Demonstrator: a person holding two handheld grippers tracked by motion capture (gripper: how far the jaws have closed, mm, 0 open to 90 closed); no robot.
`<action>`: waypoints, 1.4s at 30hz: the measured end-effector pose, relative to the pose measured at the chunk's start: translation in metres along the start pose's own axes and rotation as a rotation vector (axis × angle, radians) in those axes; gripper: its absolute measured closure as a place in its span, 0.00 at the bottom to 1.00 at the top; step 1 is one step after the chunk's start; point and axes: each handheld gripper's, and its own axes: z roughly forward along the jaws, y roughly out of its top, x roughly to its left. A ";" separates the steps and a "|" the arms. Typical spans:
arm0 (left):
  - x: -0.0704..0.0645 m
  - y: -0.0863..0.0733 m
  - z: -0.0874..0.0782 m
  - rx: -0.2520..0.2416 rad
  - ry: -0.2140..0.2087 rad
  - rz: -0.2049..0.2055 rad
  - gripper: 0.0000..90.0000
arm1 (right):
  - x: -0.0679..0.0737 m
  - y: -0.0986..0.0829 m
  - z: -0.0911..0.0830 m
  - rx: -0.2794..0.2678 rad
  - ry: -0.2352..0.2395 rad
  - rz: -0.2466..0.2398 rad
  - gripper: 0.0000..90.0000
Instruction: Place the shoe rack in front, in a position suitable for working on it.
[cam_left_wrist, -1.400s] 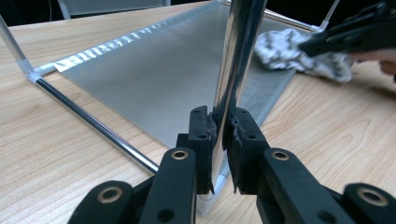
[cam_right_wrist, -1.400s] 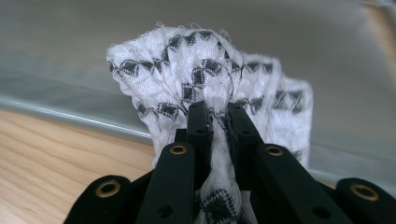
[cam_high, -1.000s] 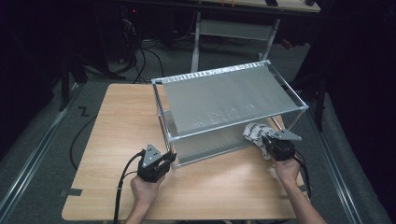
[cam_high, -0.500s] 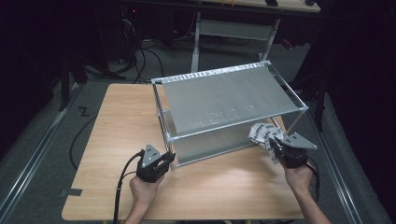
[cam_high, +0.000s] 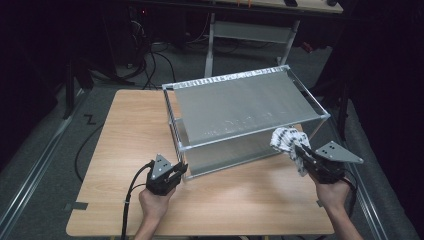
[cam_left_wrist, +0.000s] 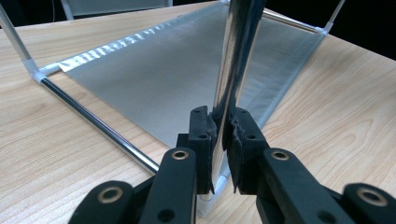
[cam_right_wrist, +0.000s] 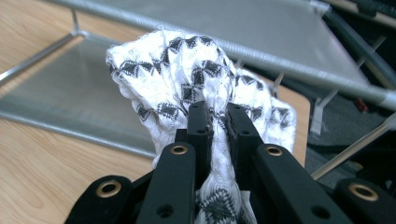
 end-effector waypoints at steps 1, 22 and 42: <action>0.000 0.000 0.000 -0.001 0.000 -0.001 0.89 | 0.000 0.003 -0.003 -0.008 -0.001 -0.001 0.92; 0.001 -0.001 0.000 0.004 -0.003 0.009 0.89 | -0.063 0.043 0.046 -0.020 -0.162 0.077 0.91; 0.001 -0.001 0.001 0.002 0.006 0.004 0.89 | -0.110 0.028 0.067 0.050 -0.256 0.167 0.91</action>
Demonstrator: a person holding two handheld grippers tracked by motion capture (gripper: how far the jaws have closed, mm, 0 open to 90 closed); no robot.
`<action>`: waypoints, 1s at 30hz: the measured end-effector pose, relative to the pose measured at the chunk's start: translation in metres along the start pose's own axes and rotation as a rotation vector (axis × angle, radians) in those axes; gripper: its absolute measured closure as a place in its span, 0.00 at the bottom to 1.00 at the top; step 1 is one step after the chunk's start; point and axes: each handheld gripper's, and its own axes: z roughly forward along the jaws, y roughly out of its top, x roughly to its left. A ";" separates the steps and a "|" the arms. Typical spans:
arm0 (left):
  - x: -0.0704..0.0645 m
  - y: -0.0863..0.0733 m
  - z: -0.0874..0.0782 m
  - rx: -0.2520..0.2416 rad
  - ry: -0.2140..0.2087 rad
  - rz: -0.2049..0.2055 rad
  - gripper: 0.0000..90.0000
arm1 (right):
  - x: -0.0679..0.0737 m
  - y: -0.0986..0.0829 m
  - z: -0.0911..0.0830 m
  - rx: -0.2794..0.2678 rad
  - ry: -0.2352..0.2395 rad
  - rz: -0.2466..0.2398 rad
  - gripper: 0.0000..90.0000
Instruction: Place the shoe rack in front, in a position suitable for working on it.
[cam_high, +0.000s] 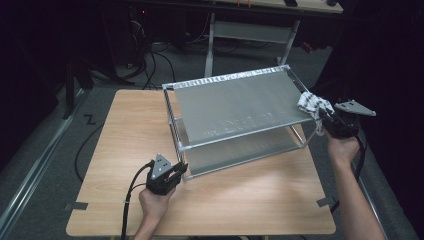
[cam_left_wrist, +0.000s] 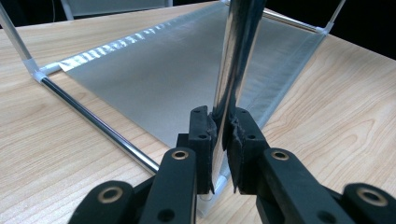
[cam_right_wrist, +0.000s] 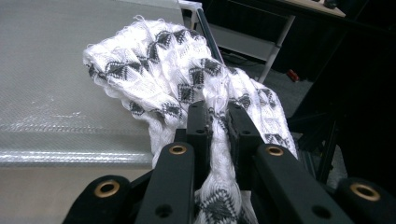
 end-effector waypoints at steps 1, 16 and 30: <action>0.000 0.000 0.000 0.000 0.000 0.000 0.89 | 0.001 0.000 0.000 0.002 0.000 -0.002 0.91; 0.001 0.000 0.000 -0.001 -0.004 -0.003 0.89 | 0.045 -0.005 -0.019 -0.026 0.121 -0.068 0.91; 0.000 0.001 0.003 -0.006 -0.017 -0.001 0.89 | 0.064 0.006 -0.016 -0.016 0.160 -0.101 0.91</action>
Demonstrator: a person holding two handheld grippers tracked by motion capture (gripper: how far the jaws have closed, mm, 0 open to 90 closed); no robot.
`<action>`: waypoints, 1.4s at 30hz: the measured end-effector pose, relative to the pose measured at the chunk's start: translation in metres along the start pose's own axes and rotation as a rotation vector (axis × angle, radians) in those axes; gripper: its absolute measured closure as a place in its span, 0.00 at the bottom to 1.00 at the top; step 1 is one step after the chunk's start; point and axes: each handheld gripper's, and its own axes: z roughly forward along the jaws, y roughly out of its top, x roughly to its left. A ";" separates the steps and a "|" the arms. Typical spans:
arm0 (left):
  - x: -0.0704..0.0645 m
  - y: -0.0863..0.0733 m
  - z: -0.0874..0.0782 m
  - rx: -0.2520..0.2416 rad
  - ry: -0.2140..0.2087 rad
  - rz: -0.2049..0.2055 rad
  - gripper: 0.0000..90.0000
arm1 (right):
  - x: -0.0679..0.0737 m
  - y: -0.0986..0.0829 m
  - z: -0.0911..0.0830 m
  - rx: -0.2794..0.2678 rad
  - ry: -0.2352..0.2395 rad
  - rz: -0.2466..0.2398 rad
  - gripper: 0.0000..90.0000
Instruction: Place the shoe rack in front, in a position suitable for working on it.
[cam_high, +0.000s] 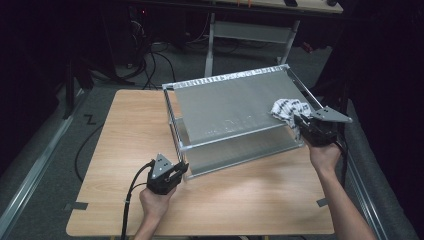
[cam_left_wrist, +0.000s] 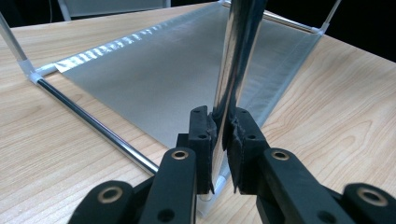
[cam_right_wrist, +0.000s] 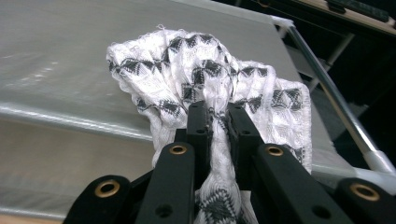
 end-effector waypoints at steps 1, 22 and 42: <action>0.000 0.000 0.001 0.001 0.003 0.001 0.89 | -0.002 0.000 0.001 0.002 -0.002 0.005 0.91; 0.003 0.006 0.009 0.013 -0.016 0.019 0.89 | 0.011 0.023 0.016 -0.002 0.009 -0.036 0.92; 0.006 0.008 0.012 0.014 -0.019 0.019 0.89 | 0.043 0.020 0.020 -0.005 0.103 -0.073 0.92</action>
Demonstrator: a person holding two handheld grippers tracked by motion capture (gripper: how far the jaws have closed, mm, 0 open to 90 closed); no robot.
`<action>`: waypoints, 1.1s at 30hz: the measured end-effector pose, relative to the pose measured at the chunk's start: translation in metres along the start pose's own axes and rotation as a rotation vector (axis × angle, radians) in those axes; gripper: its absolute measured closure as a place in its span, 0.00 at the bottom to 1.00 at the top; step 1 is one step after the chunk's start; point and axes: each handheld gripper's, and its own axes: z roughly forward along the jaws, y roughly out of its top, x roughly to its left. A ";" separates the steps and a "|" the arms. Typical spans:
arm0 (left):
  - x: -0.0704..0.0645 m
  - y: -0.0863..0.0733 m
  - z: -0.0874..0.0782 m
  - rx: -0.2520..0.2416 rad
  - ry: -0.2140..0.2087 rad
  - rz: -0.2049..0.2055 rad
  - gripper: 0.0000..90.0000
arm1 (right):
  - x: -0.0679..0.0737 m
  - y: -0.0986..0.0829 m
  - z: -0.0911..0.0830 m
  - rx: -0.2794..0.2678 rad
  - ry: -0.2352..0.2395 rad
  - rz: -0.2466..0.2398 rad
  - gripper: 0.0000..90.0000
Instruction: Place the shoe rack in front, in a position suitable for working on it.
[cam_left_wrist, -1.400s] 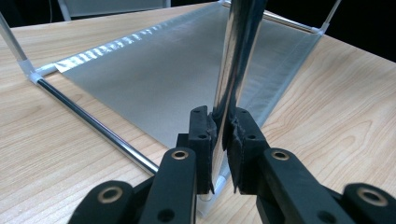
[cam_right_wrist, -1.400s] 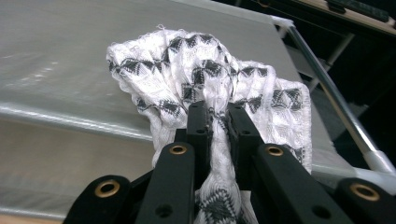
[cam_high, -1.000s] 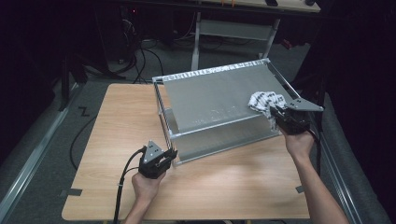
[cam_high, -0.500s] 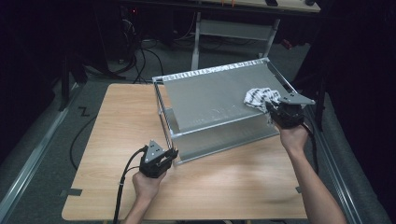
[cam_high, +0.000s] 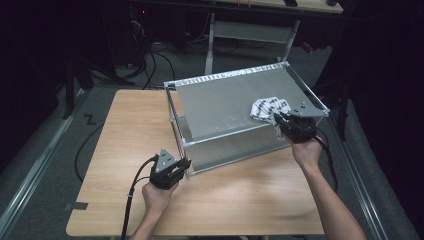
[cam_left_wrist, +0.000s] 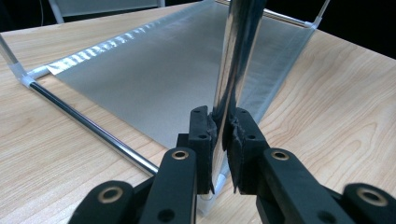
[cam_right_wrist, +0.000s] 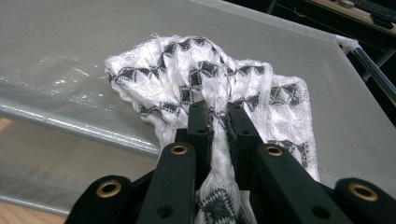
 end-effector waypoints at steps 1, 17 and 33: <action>0.000 0.000 0.000 0.000 0.000 -0.001 0.89 | 0.001 0.000 0.000 -0.001 0.004 -0.001 0.92; 0.003 0.002 0.004 0.003 0.006 -0.007 0.89 | 0.020 0.007 0.005 -0.013 0.057 -0.016 0.92; 0.003 0.002 0.004 -0.002 0.000 -0.005 0.89 | 0.054 0.018 0.008 -0.033 0.158 -0.051 0.92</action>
